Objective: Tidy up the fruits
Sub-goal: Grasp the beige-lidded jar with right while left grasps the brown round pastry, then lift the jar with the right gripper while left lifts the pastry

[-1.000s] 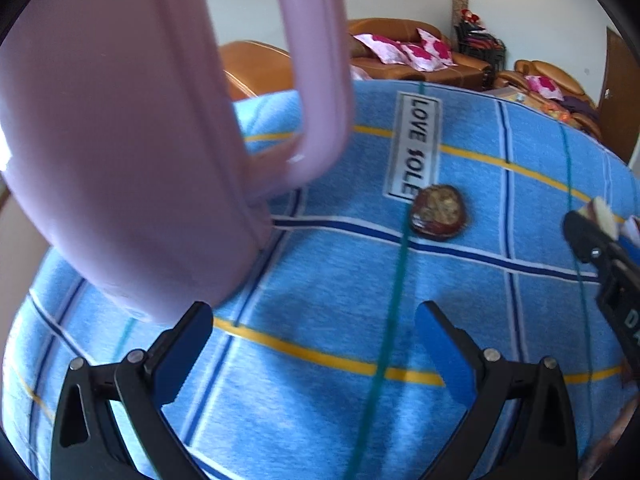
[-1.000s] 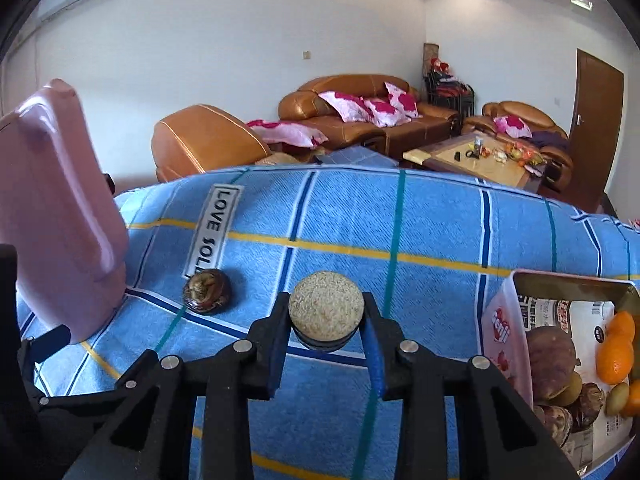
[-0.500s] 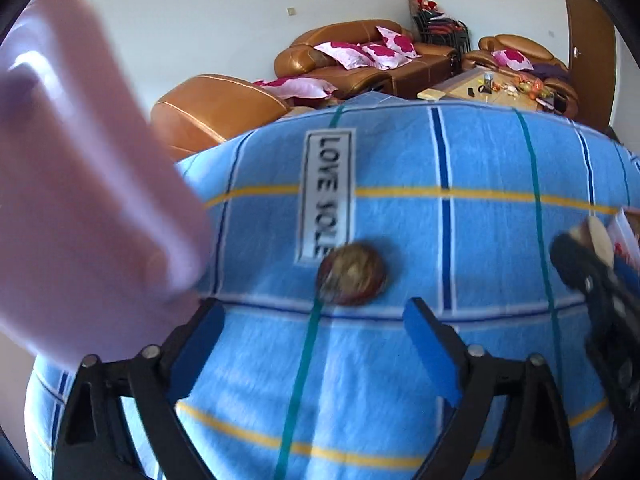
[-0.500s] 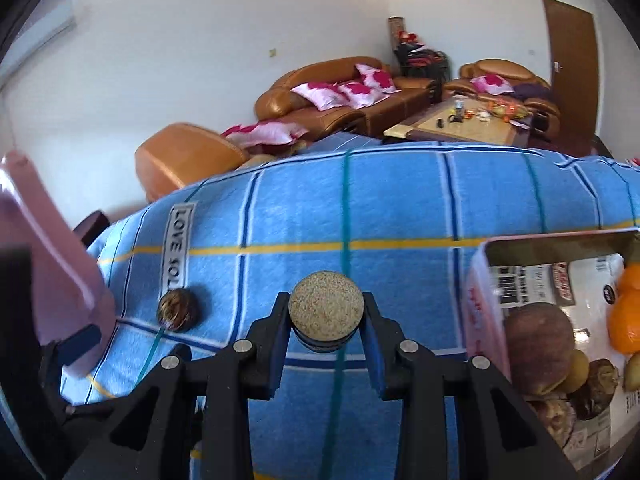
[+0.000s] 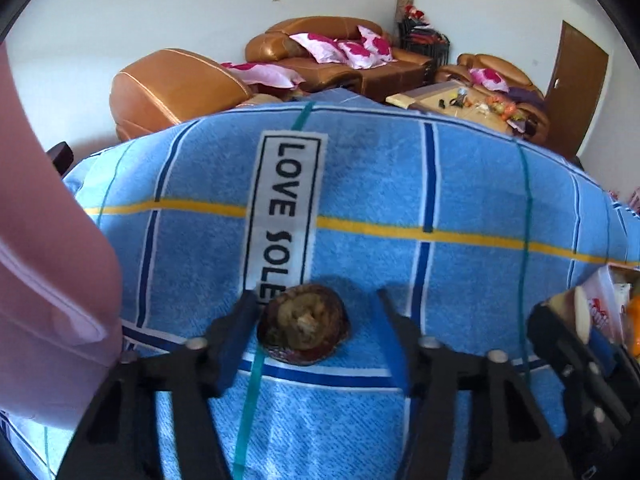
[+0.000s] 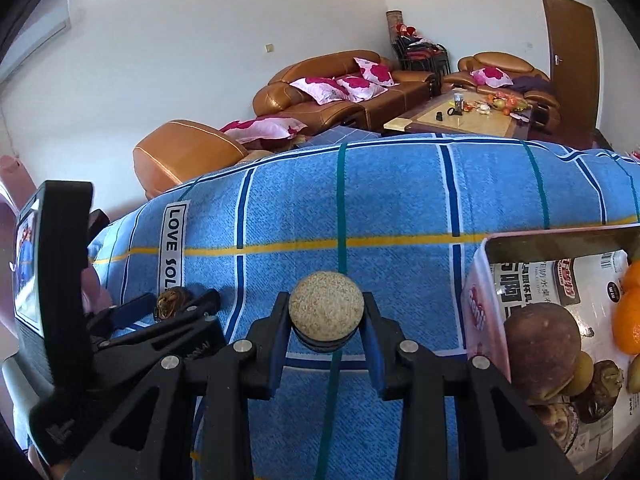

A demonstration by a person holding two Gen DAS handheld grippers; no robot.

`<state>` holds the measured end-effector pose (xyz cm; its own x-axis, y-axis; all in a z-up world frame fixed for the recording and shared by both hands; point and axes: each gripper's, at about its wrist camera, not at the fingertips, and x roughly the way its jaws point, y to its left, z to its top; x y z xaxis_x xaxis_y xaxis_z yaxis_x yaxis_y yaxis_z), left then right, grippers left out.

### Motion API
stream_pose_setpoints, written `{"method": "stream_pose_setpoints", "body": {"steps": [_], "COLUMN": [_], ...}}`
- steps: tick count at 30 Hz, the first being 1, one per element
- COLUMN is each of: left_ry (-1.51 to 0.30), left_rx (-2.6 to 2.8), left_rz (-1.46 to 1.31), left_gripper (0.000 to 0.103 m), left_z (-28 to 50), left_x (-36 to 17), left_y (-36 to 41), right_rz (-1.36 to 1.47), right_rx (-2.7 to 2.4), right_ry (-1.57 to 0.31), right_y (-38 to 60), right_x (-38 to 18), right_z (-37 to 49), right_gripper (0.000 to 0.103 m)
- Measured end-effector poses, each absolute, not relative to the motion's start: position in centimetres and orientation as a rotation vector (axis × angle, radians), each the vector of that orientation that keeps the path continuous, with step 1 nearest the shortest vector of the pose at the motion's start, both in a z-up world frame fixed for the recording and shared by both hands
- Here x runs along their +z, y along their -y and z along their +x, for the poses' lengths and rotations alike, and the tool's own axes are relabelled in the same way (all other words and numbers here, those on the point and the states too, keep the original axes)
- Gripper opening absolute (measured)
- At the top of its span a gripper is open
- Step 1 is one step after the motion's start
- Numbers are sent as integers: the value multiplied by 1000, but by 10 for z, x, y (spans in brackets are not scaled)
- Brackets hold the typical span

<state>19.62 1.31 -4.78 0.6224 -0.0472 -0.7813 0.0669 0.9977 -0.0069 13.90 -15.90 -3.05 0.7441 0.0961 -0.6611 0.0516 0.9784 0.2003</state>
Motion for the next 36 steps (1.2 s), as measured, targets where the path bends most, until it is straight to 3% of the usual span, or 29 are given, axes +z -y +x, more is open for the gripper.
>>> {"method": "stream_pose_setpoints", "body": {"steps": [1,28,36], "left_ry": [-893,-747,-833], "left_rx": [-76,116,84], "left_rz": [34,91,-5], "left_gripper": [44,43,43], "left_z": [196,137,147], "left_x": [-47,-38,-51], "left_y": [-12,-36,-54], "right_rz": [209,121,78], "right_rx": [29,108,130], "right_ry": [-736,-677,-683], "right_y": [158,122,110], "right_x": [-31,-25,-25], "right_z": [140,119,117], "right_gripper": [36,36,36]}}
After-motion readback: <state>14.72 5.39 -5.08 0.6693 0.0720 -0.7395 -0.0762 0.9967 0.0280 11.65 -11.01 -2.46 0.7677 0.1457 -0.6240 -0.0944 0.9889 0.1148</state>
